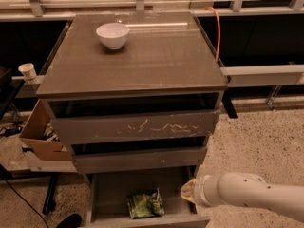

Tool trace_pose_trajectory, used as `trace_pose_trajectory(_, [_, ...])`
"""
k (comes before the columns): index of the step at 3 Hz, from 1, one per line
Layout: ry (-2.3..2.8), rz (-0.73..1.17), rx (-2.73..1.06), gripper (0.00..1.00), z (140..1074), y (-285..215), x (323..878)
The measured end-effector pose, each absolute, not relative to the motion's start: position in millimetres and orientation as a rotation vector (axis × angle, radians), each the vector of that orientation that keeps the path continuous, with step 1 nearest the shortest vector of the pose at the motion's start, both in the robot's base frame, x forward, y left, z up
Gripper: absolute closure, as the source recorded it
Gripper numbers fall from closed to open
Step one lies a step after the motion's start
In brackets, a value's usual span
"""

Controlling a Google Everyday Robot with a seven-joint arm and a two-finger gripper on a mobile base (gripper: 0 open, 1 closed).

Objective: Pick green jalapeno chip bag from bottom drawer and place on counter

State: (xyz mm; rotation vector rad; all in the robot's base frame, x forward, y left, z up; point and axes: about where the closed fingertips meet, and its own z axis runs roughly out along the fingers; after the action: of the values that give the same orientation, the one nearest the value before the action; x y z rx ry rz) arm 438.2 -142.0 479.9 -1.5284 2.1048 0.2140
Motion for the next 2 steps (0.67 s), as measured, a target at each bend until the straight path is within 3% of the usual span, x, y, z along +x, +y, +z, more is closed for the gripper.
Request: trace_pose_trajectory(2, [2.096, 0.333, -1.513, 1.00, 412.9, -116.1, 455.8])
